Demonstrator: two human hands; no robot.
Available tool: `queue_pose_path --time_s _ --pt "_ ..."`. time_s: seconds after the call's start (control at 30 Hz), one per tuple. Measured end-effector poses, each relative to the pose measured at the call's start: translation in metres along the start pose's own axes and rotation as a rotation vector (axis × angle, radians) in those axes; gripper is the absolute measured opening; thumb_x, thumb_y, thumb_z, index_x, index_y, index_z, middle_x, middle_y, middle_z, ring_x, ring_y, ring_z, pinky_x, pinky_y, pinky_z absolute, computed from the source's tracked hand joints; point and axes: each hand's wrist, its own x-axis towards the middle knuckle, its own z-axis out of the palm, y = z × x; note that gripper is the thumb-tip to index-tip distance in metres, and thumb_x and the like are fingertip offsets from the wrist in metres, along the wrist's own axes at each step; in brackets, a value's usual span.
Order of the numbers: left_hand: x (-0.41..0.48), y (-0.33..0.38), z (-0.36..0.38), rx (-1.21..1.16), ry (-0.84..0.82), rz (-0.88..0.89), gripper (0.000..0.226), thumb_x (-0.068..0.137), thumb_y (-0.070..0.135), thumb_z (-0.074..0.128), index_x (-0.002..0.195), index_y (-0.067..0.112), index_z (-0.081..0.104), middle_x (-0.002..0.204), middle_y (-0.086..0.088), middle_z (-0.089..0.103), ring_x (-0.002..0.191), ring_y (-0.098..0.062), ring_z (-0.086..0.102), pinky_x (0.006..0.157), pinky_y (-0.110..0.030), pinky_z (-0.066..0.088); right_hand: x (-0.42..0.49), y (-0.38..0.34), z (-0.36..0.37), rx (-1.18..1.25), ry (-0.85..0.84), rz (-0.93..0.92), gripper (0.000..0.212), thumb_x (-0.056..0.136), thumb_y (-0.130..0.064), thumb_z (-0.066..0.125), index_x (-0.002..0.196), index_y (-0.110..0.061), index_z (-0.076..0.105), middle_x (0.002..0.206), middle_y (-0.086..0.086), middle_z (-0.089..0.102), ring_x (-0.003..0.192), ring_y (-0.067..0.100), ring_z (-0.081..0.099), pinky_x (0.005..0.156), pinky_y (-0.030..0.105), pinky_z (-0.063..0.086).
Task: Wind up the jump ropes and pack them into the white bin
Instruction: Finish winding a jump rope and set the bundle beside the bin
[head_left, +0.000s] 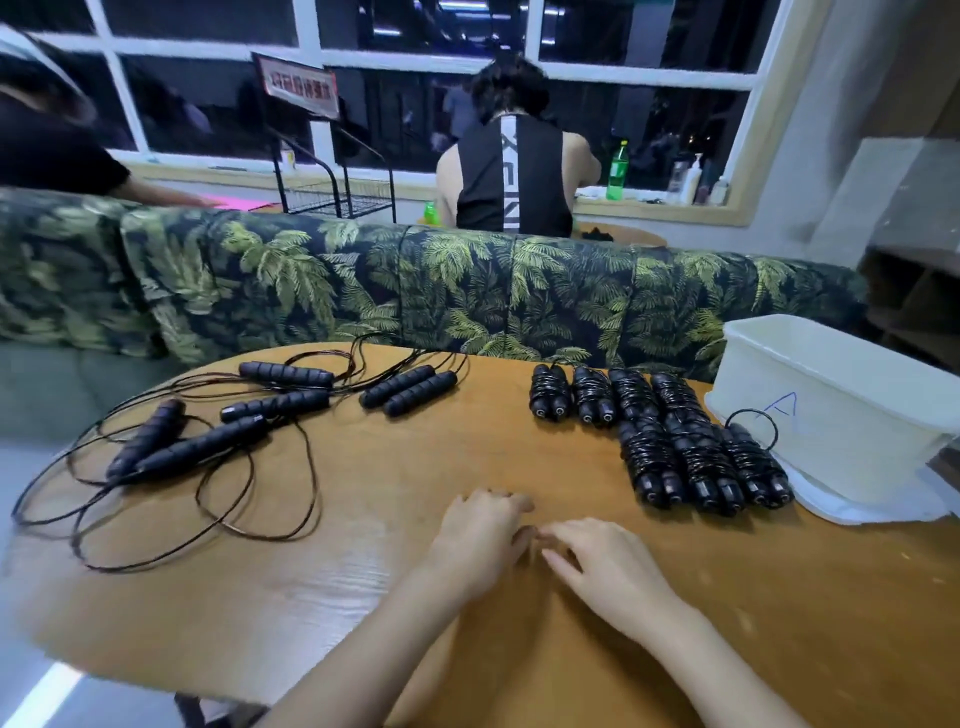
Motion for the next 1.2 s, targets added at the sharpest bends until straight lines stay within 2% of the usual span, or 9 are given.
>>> queue_pose_path --time_s 0.17,0.33,0.47,0.57,0.67,0.83,0.97,1.07,1.2 --pt "-0.076 -0.095 -0.023 0.006 0.057 -0.129 0.035 0.097 0.041 0.044 0.128 0.030 0.054 0.126 0.005 0.059 0.117 -0.019 0.051 0.093 -0.034 0.042 0.036 -0.092 0.027 0.059 -0.075 -0.179 0.030 0.100 -0.042 0.043 0.121 -0.031 0.062 0.115 -0.015 0.065 0.106 0.008 0.055 0.084 0.026 0.046" --pt "-0.104 -0.206 -0.069 0.016 0.280 -0.305 0.023 0.093 0.035 0.054 0.111 0.027 0.066 0.110 0.007 0.066 0.105 -0.018 0.057 0.086 -0.034 0.047 0.107 -0.167 0.044 0.114 -0.045 -0.294 0.027 0.098 -0.033 0.048 0.121 -0.029 0.063 0.117 -0.008 0.065 0.110 0.015 0.057 0.092 0.033 0.047" --pt "-0.089 -0.313 -0.092 0.040 0.444 -0.519 0.011 0.087 0.022 0.060 0.093 0.017 0.068 0.091 -0.008 0.067 0.090 -0.032 0.059 0.074 -0.040 0.048 0.181 -0.216 0.051 0.093 -0.019 -0.367 0.031 0.099 -0.023 0.047 0.128 -0.024 0.058 0.123 -0.003 0.059 0.117 0.019 0.049 0.085 0.027 0.041" --pt "-0.070 -0.365 -0.096 0.057 0.406 -0.701 0.022 0.092 0.021 0.056 0.103 0.004 0.062 0.104 -0.021 0.062 0.099 -0.039 0.054 0.082 -0.041 0.041 0.230 -0.247 0.063 -0.029 0.027 -0.450 0.040 0.095 -0.012 0.048 0.132 -0.022 0.053 0.133 0.001 0.053 0.120 0.026 0.046 0.090 0.038 0.046" --pt "-0.055 -0.377 -0.095 0.134 0.254 -0.793 0.032 0.095 0.035 0.052 0.110 0.007 0.058 0.110 -0.016 0.063 0.103 -0.035 0.057 0.080 -0.037 0.042 0.263 -0.272 0.079 -0.131 0.033 -0.567 0.046 0.093 -0.007 0.044 0.138 -0.015 0.044 0.145 0.007 0.041 0.128 0.030 0.038 0.093 0.042 0.043" --pt "-0.051 -0.393 -0.092 0.033 0.208 -0.869 0.028 0.089 0.032 0.061 0.102 0.008 0.056 0.104 -0.014 0.065 0.098 -0.033 0.059 0.070 -0.033 0.038 0.290 -0.292 0.103 -0.301 0.163 -0.651 0.064 0.085 -0.017 0.002 0.130 -0.011 0.048 0.129 0.010 0.053 0.120 0.031 0.046 0.089 0.041 0.039" --pt "-0.067 -0.395 -0.105 -0.383 0.383 -0.821 0.017 0.077 0.025 0.071 0.083 0.011 0.065 0.077 -0.008 0.065 0.076 -0.025 0.057 0.064 -0.032 0.040 0.286 -0.286 0.108 -0.318 0.175 -0.668 0.028 0.095 -0.010 0.043 0.119 -0.009 0.056 0.121 0.012 0.055 0.111 0.033 0.052 0.090 0.040 0.043" --pt "-0.088 -0.381 -0.120 -0.697 0.488 -0.662 0.018 0.066 0.026 0.074 0.084 0.024 0.071 0.085 0.001 0.072 0.079 -0.017 0.062 0.076 -0.037 0.051 0.276 -0.268 0.107 -0.184 0.223 -0.691 0.029 0.083 -0.009 0.058 0.112 -0.011 0.061 0.114 0.010 0.059 0.097 0.031 0.061 0.084 0.041 0.051" --pt "-0.099 -0.327 -0.144 -0.843 0.393 -0.464 0.029 0.076 0.015 0.078 0.098 0.032 0.069 0.102 0.007 0.071 0.087 -0.008 0.063 0.077 -0.027 0.050 0.244 -0.232 0.080 -0.110 0.444 -0.714 0.032 0.078 -0.010 0.065 0.109 -0.015 0.061 0.111 0.004 0.061 0.095 0.027 0.060 0.080 0.038 0.049"
